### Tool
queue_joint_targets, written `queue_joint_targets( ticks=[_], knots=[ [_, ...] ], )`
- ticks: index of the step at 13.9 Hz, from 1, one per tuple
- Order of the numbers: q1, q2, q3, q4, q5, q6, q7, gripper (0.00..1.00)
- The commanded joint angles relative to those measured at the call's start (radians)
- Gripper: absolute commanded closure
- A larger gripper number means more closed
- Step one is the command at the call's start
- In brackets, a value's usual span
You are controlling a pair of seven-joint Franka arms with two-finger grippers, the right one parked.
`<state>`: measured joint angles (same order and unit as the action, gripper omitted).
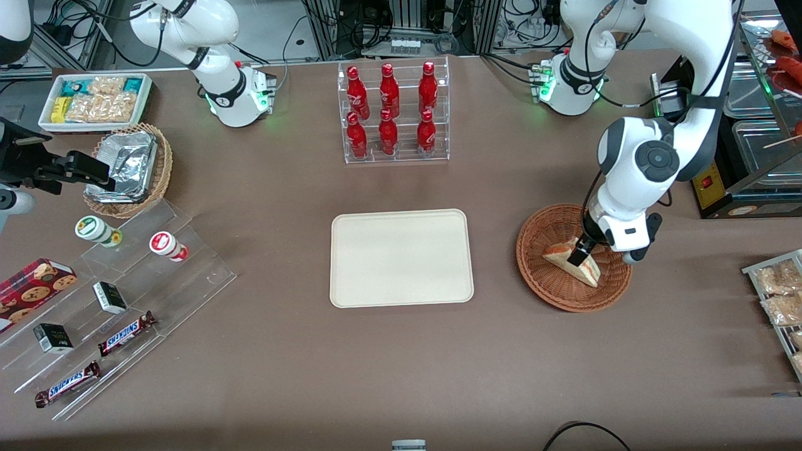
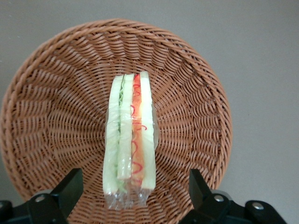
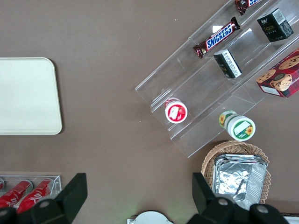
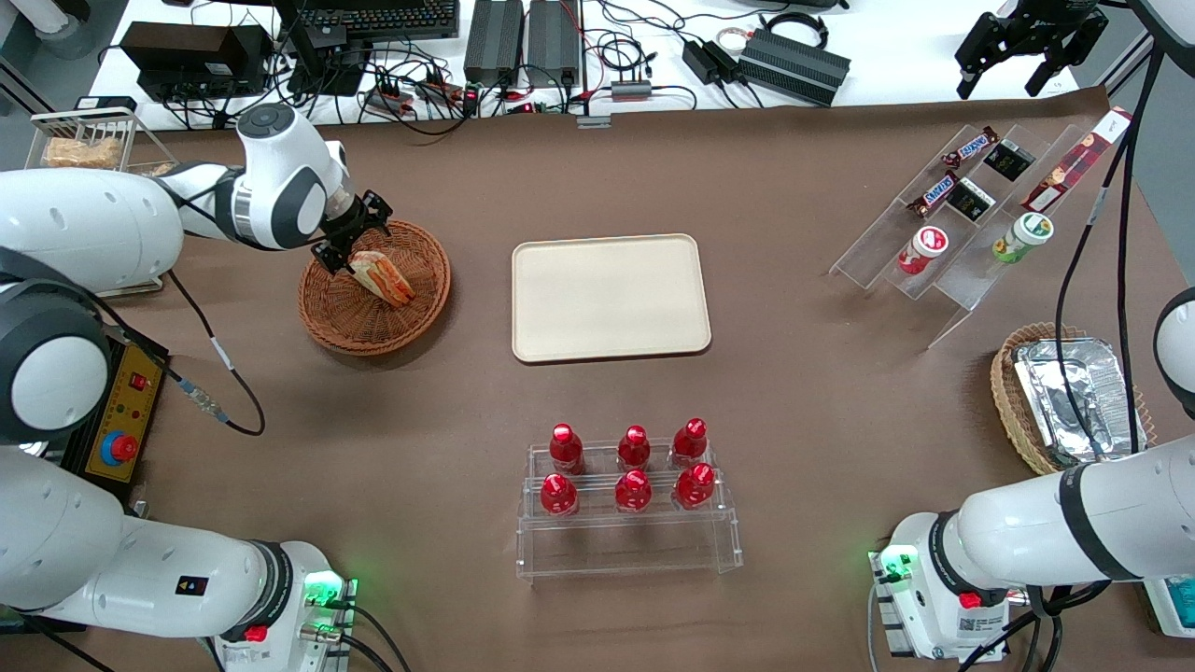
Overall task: Place sandwich from basket to tray
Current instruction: 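Close the left gripper on the sandwich and lift it from the basket, then carry the sandwich over the cream tray and lower it onto the tray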
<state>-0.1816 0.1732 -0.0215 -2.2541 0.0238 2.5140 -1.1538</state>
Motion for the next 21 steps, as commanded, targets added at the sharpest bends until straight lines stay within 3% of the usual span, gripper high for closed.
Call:
queue_joint_targets(
  ticks=[1,4,5,6,7,8,11,15,21],
  knots=[
    [-0.010,0.035,0.006,-0.002,0.016,0.040,-0.032,0.00],
    [-0.010,0.063,0.006,0.001,0.016,0.048,-0.030,0.03],
    [-0.010,0.068,0.006,0.002,0.015,0.048,-0.032,0.17],
    [-0.010,0.069,0.008,0.004,0.016,0.048,-0.032,0.57],
    [-0.007,0.069,0.008,0.004,0.016,0.045,-0.021,0.90],
    [-0.004,0.068,0.008,0.008,0.016,0.042,-0.012,1.00],
    [-0.009,0.028,0.008,0.069,0.018,-0.054,-0.011,1.00],
    [-0.062,0.006,0.002,0.356,0.034,-0.464,0.066,1.00],
    [-0.327,0.147,0.000,0.640,0.030,-0.572,0.085,1.00]
  ],
)
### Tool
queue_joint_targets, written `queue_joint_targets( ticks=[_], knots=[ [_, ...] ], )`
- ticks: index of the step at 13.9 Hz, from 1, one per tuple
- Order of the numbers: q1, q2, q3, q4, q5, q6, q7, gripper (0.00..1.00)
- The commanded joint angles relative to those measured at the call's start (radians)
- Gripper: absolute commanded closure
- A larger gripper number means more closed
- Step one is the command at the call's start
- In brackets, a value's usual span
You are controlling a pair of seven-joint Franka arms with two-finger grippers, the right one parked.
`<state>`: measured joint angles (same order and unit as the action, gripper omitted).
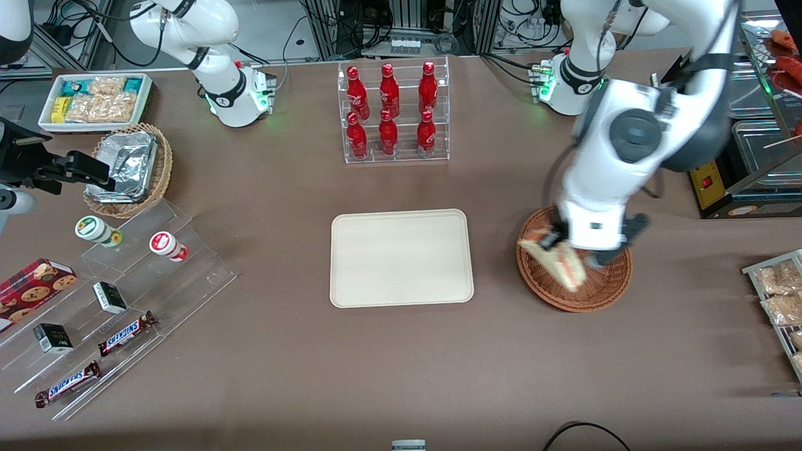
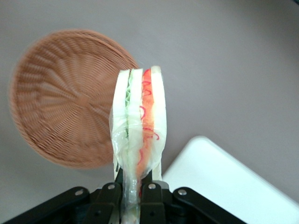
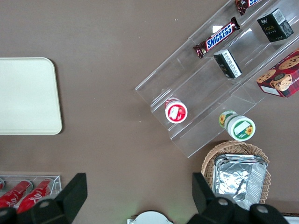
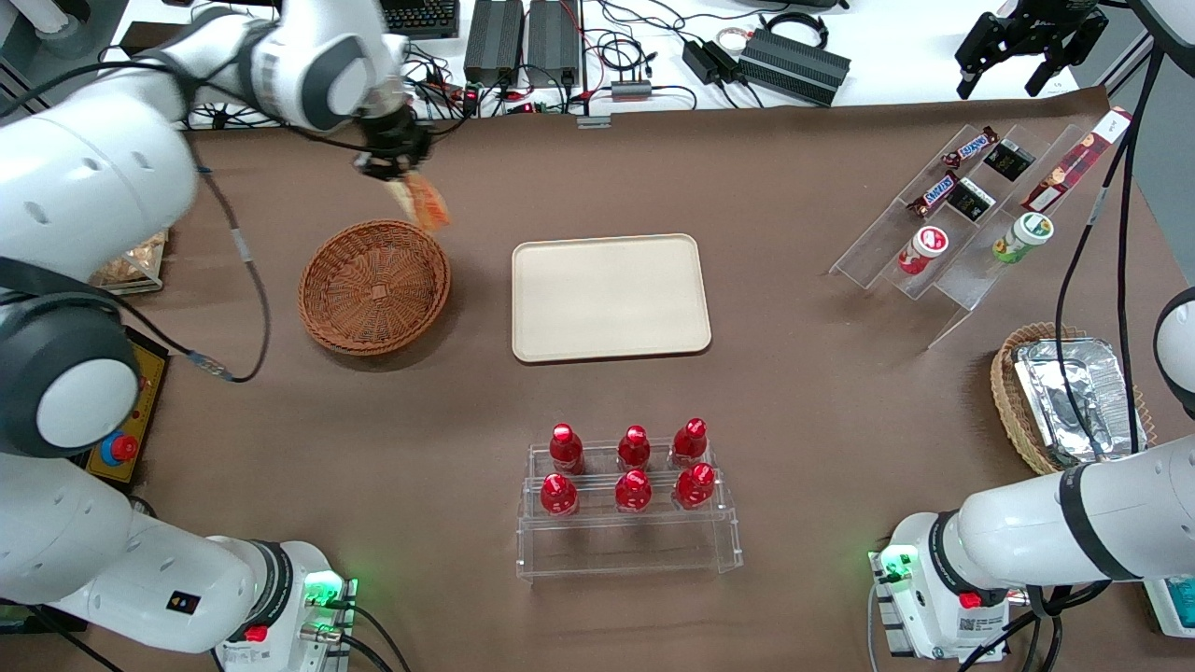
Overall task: Place sandwich from basket to tray
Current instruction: 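Carry the sandwich over the cream tray and lower it onto the tray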
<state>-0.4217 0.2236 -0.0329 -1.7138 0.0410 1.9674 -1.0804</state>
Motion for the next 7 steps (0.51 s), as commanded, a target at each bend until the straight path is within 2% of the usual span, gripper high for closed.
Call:
queue_joint_targets(
  ticks=[1,3,7],
  knots=[
    [-0.129,0.124,0.011,0.114,0.013,-0.019,0.025,1.00],
    [-0.227,0.202,0.011,0.186,0.010,-0.018,0.100,1.00],
    [-0.348,0.331,0.011,0.240,0.011,0.062,0.114,1.00]
  ],
)
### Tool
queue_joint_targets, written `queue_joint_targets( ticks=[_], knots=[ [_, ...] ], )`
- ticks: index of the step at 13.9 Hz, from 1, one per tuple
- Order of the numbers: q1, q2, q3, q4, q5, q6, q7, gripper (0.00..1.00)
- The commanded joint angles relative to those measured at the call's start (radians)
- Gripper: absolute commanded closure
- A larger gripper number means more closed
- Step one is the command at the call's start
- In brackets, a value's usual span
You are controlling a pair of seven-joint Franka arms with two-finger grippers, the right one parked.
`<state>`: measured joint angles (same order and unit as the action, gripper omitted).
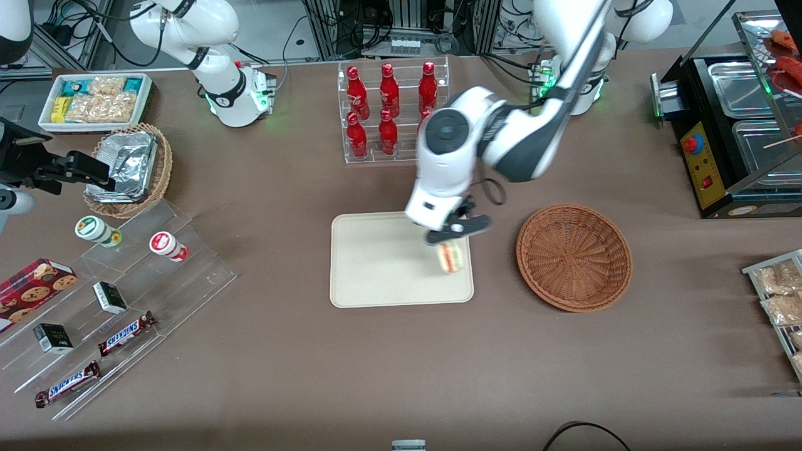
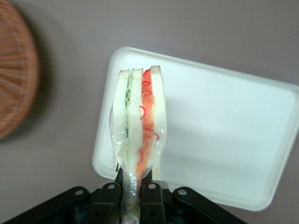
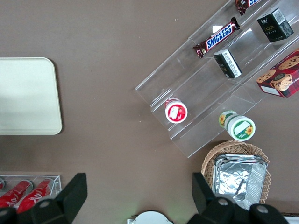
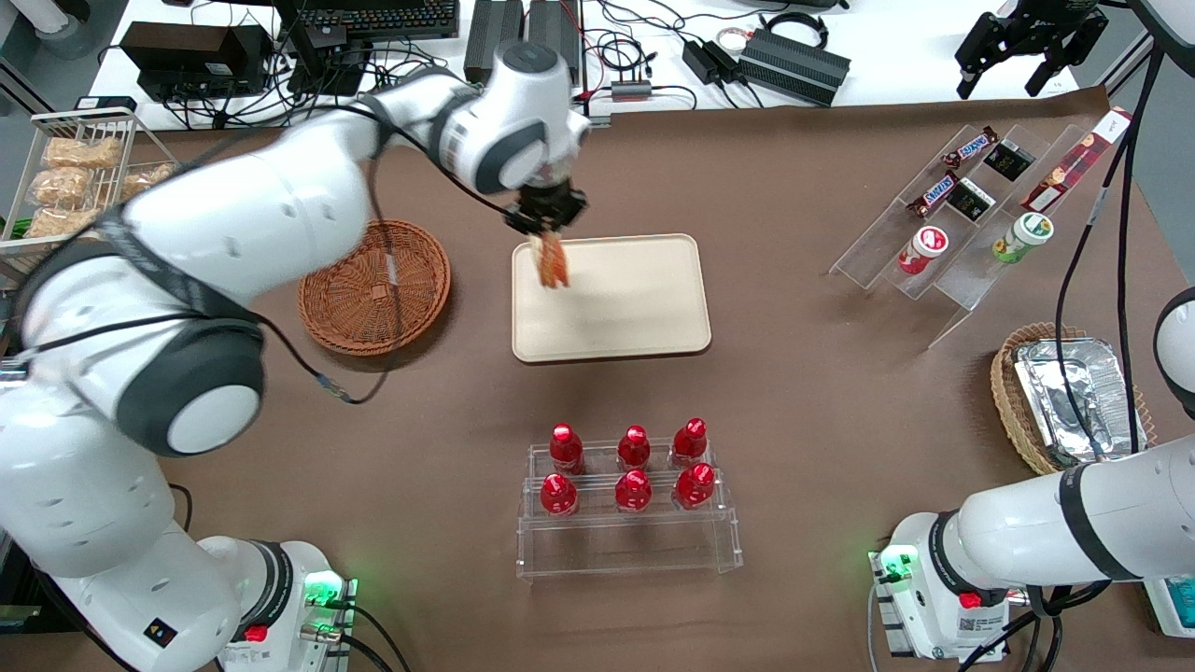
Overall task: Place sandwich from basket to tray
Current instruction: 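Carry the sandwich over the cream tray and lower it onto the tray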
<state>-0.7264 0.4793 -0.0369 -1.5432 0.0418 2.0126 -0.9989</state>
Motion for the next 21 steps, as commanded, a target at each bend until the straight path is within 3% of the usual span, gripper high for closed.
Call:
queue_joint_targets(
  ticks=[1,5,11,12,14,18,21],
  knots=[
    [-0.050,0.096,0.014,0.067,0.007,0.059,0.049,1.00],
    [-0.059,0.179,-0.031,0.067,0.004,0.138,0.180,1.00],
    [-0.061,0.277,-0.029,0.092,0.007,0.219,0.172,1.00],
    [-0.067,0.286,-0.029,0.092,0.007,0.228,0.168,0.91],
    [-0.068,0.282,-0.029,0.092,0.006,0.232,0.166,0.01],
    [-0.062,0.196,-0.026,0.086,0.004,0.203,0.149,0.00],
    [-0.058,0.101,-0.018,0.084,0.010,0.083,0.093,0.00]
  ],
)
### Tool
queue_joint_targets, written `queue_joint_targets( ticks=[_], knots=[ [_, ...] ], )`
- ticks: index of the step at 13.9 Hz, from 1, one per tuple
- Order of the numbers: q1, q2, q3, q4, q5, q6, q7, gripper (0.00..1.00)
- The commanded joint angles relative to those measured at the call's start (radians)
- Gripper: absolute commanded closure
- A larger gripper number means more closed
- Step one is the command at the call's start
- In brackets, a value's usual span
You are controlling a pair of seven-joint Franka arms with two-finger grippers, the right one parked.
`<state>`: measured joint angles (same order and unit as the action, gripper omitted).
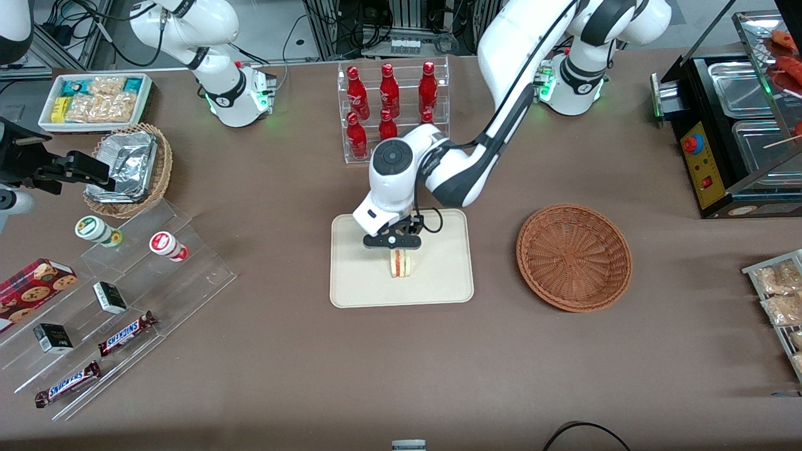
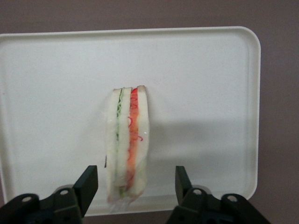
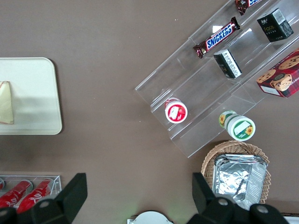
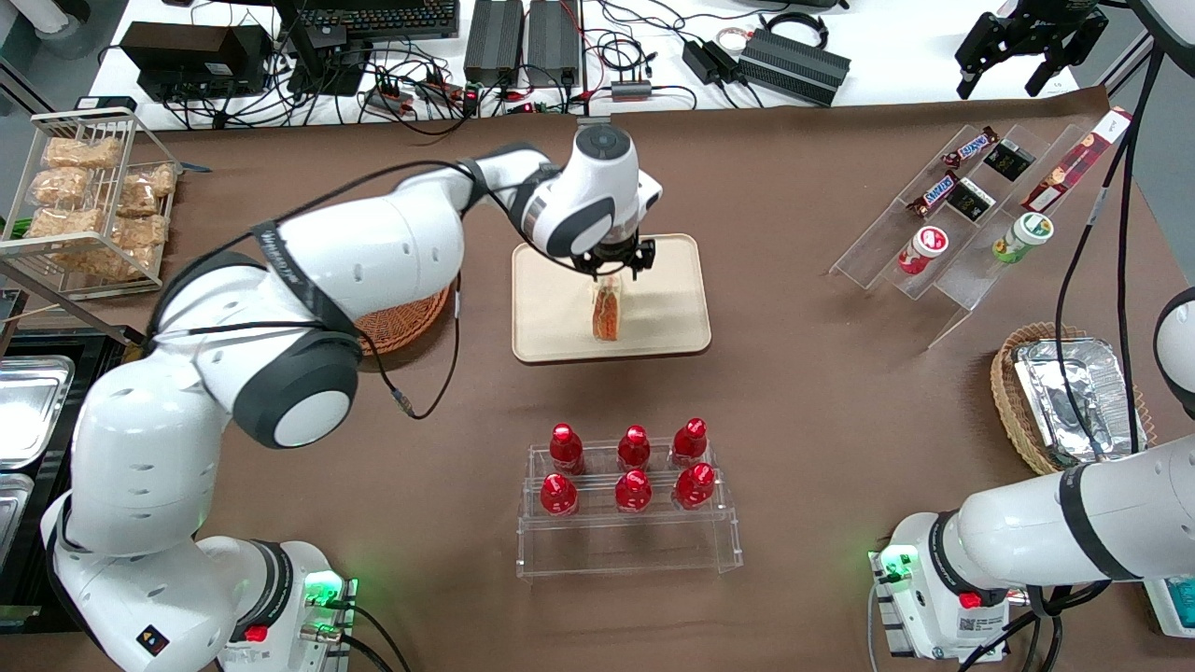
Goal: Place sandwich from basket to tray
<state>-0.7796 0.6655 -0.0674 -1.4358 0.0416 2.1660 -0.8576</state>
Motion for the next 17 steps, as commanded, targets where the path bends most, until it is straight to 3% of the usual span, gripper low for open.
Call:
queue_joint_targets(
  ticks=[1,7,9,17],
  knots=[
    [-0.004,-0.121,0.037,-0.025,0.012,-0.106,-0.072,0.00],
    [-0.001,-0.352,0.240,-0.028,0.001,-0.339,-0.078,0.00],
    [0.051,-0.426,0.268,-0.044,0.001,-0.403,-0.036,0.00],
    [0.336,-0.661,0.268,-0.110,-0.020,-0.635,0.536,0.00]
  ],
)
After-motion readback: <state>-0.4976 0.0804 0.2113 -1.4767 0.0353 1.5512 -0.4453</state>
